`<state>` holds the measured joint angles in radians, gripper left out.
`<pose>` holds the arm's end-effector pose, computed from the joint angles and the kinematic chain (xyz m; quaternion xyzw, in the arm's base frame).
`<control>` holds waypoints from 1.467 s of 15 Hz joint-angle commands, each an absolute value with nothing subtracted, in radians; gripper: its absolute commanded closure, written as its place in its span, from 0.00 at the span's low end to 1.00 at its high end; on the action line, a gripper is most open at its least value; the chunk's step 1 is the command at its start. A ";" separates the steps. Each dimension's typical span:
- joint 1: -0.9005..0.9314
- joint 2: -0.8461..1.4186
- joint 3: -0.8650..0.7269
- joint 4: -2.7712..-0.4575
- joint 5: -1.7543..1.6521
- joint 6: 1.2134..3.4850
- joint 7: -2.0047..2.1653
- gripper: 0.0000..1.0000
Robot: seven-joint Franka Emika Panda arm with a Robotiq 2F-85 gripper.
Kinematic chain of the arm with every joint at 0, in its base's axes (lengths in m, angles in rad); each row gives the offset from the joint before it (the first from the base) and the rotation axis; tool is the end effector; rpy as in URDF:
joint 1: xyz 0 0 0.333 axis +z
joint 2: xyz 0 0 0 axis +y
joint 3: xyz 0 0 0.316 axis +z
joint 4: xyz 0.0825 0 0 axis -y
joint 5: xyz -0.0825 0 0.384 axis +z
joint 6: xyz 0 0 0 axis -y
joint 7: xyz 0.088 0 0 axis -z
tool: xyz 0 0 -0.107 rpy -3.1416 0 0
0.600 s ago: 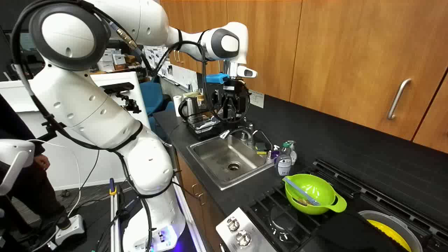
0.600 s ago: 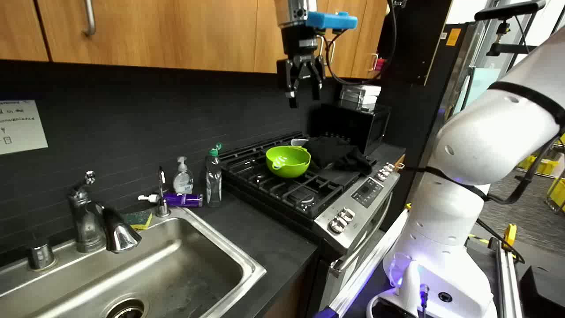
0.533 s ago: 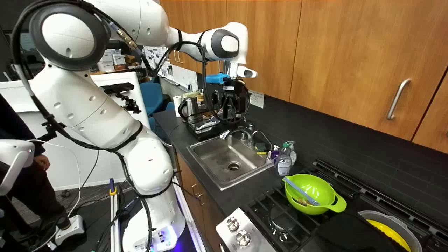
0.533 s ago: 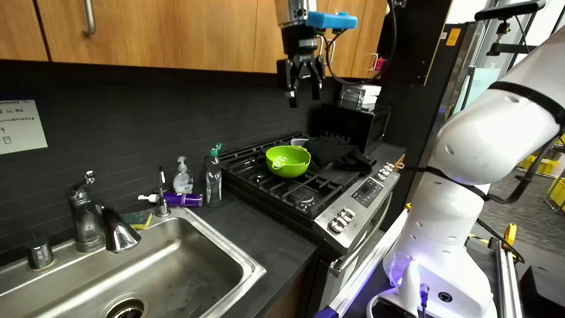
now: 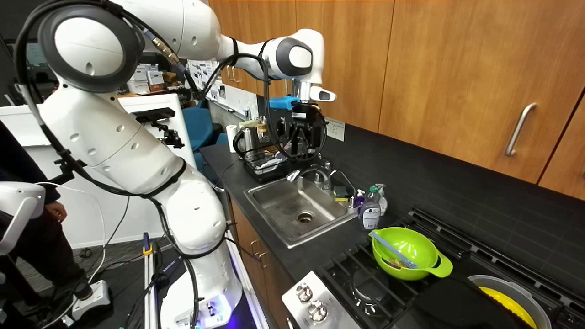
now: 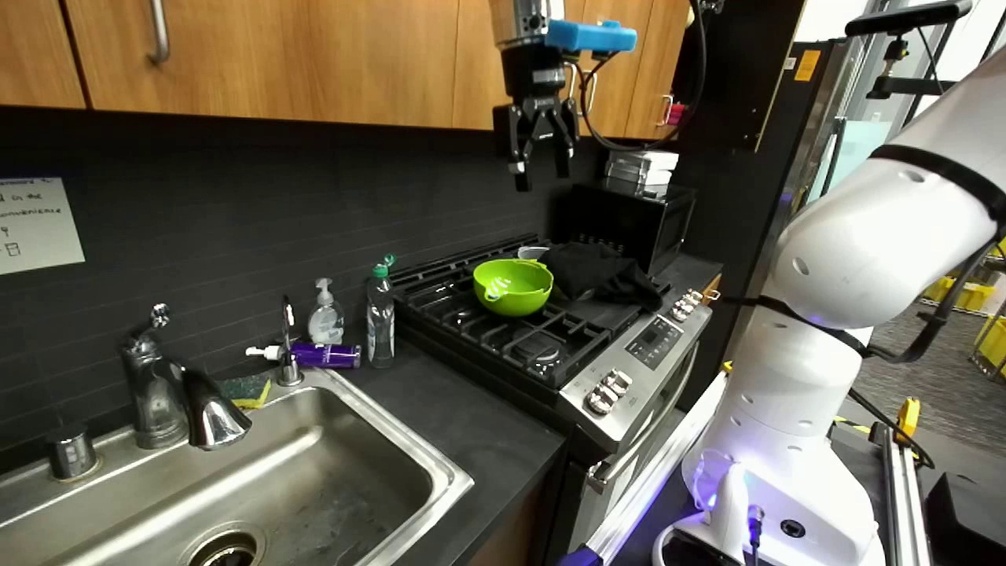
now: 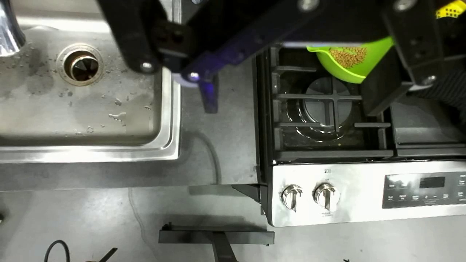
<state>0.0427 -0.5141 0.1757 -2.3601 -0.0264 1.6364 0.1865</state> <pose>0.3639 0.0841 0.4980 0.9926 0.0024 -0.0953 0.0753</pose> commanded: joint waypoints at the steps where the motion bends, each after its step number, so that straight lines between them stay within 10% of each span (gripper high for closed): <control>1: 0.051 -0.515 0.155 -2.357 -0.026 1.649 0.196 0.00; 22: 0.107 -0.388 0.133 -2.270 -0.072 1.509 0.016 0.00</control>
<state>0.0785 -0.4570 0.1186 -2.3420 -0.0361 1.5874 0.0903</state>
